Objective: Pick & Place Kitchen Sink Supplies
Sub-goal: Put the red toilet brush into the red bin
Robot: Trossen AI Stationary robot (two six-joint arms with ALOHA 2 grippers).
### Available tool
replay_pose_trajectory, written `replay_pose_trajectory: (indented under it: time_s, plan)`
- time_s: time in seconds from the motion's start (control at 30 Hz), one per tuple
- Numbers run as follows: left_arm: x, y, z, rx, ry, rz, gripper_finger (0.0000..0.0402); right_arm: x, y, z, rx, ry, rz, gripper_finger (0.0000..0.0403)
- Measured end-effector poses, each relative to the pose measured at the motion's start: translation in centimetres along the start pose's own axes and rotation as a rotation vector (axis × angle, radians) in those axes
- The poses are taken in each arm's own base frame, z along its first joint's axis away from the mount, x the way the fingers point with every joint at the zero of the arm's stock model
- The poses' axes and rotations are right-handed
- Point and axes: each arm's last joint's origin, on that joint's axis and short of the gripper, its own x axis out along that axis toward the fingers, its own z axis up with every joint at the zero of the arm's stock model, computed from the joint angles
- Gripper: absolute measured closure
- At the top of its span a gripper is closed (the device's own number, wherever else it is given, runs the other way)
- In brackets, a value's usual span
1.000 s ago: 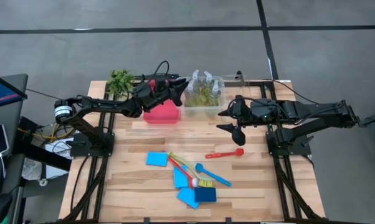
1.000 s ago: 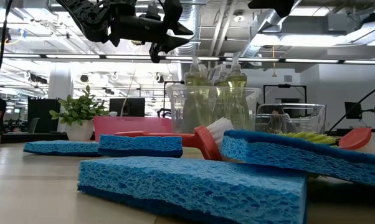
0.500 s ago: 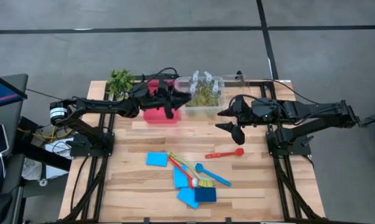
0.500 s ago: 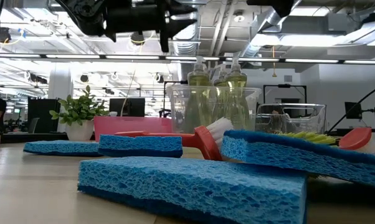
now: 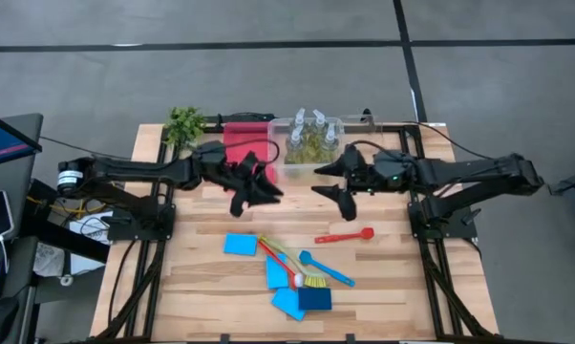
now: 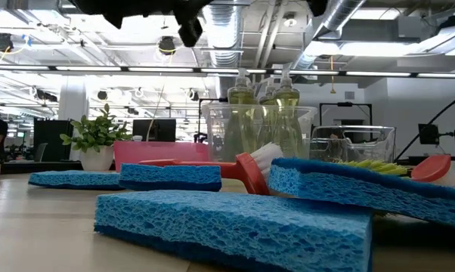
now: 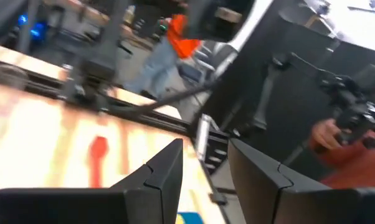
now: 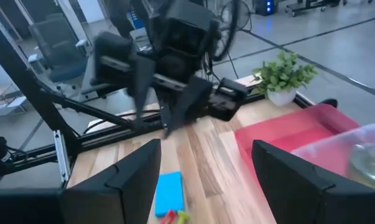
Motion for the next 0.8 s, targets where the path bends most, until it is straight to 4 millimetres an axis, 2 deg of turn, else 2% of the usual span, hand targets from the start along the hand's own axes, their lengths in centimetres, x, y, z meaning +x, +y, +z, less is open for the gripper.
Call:
replay_pose_trajectory:
  time_s: [0.17, 0.4, 0.63, 0.8]
  plan:
    - [1.0, -2.3, -1.2, -0.005, 0.059, -0.082, 0.0272, 3.2, 0.3, -1.2, -0.002, 0.009, 0.003, 0.0158]
    - [1.7, -3.7, -2.4, -0.052, 0.131, -0.118, 0.0272, 6.2, 1.4, -3.8, -0.005, 0.122, 0.074, 0.0158]
    - [2.1, -5.0, -3.4, -0.067, 0.178, -0.117, 0.0273, 7.1, 4.0, -6.3, 0.041, 0.245, 0.203, 0.0158]
    - [2.5, -6.0, -4.2, -0.071, 0.187, -0.056, 0.0273, 6.2, 5.8, -8.6, 0.052, 0.426, 0.244, 0.0158]
